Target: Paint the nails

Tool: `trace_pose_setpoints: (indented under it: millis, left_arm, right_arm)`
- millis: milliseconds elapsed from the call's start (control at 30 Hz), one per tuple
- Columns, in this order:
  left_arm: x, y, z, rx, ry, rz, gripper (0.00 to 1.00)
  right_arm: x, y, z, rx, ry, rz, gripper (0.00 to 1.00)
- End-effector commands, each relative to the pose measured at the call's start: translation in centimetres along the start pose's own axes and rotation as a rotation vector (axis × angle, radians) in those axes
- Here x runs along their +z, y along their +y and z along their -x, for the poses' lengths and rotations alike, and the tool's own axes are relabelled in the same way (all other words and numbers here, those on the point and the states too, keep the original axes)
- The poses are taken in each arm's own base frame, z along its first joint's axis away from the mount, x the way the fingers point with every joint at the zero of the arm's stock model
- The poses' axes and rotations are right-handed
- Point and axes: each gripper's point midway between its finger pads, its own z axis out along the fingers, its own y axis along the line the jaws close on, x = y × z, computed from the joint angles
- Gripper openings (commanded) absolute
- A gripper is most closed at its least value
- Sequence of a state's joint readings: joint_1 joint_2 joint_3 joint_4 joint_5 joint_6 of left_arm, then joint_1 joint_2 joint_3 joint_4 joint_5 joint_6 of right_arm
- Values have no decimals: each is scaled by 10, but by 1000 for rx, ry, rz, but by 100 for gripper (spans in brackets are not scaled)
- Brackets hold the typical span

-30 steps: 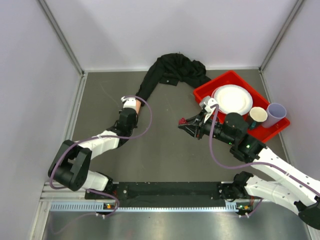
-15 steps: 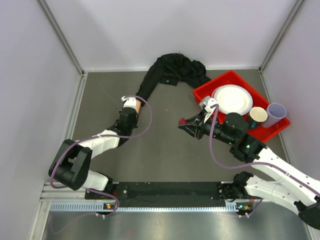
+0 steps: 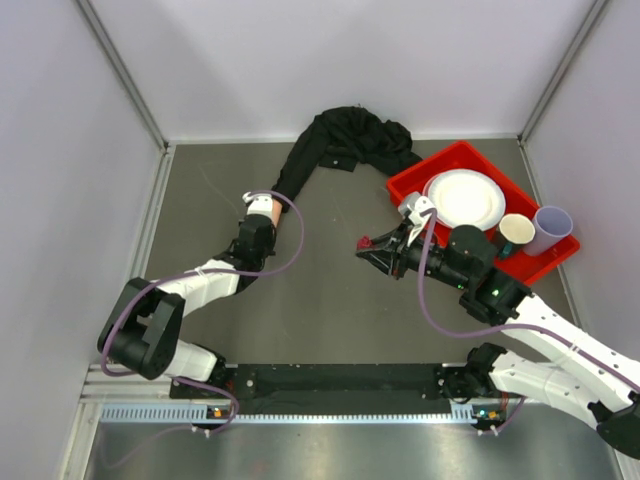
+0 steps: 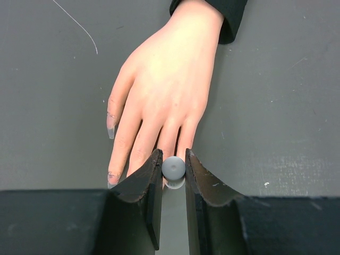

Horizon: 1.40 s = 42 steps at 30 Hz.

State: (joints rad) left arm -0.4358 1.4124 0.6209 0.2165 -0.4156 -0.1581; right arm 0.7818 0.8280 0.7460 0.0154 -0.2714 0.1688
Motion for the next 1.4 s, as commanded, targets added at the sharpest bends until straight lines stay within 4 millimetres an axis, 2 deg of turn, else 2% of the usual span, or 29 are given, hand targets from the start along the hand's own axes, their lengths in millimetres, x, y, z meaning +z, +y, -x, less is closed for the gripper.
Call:
trace_pose_setpoints:
  millis: [0, 1367]
  left_arm:
    - [3, -2, 27, -39, -76, -2, 0]
    - [7, -2, 35, -42, -104, -5, 0]
  right_arm:
    - [3, 1, 15, -9, -57, 14, 0]
    - [3, -1, 15, 0, -60, 14, 0]
